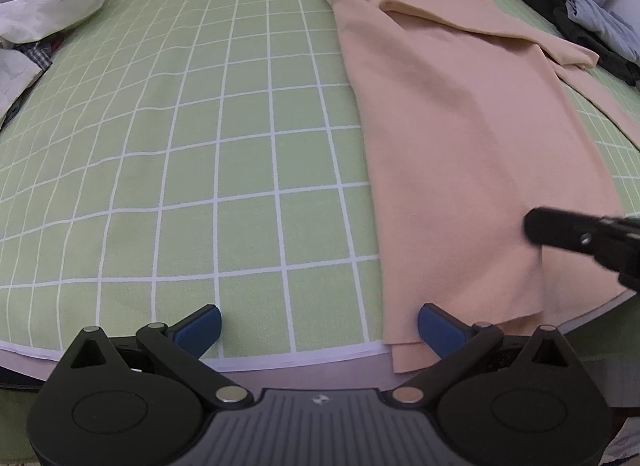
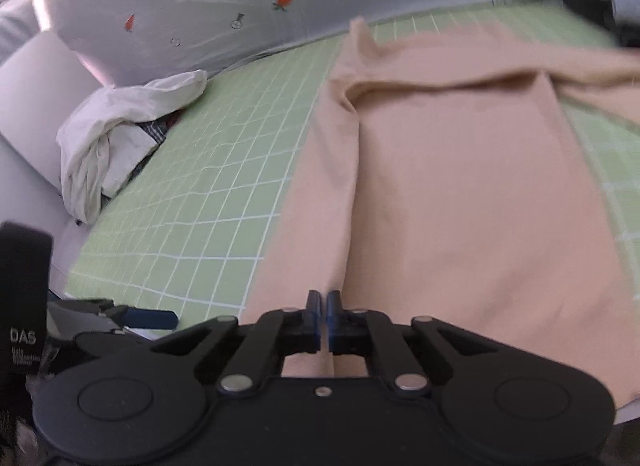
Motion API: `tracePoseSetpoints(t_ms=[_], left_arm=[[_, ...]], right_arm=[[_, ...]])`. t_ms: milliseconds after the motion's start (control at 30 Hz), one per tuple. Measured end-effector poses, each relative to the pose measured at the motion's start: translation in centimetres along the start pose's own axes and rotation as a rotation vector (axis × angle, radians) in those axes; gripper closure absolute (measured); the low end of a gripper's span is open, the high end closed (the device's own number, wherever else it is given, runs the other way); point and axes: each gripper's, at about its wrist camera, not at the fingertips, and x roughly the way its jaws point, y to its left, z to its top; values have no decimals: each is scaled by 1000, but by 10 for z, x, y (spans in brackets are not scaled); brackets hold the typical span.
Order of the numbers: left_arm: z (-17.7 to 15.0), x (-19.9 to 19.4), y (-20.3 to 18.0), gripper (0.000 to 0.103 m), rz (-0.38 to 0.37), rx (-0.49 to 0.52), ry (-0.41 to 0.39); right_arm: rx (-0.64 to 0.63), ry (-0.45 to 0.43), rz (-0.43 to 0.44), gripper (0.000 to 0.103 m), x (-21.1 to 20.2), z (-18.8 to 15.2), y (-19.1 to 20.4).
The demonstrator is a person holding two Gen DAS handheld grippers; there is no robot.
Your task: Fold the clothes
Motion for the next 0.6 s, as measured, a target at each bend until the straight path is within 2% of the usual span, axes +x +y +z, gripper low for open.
tracePoseSetpoints(t_ms=[133,233,333,367,400,467,533,600], left_arm=[[-2,-4,0,0,-2,12,-4],[-1,-7,2,0,-4,16,3],[3,-8,3,0,-6,15,16],[5,-7,4,0,-7,11,20],[8,-7,4,0,-9,6,24],[14,-9,7,0,-8,-10,16],[24,-14,13,0,-8,-36,-7],[34,-18,20,0,-9,-65,-32]], right_arm=[[-35,52,-73,102,14,-6,-1],[-20,87,-97,101,21,-8,-6],[-14,70,-124,96,17,-3,-10],[-9,59,-133,87,15,0,-13],[-4,45,-152,69,13,4,-16],[-4,18,-193,49,9,11,-23],[-24,1,-235,39,7,18,-28],[-50,-8,-285,9,9,25,-33]])
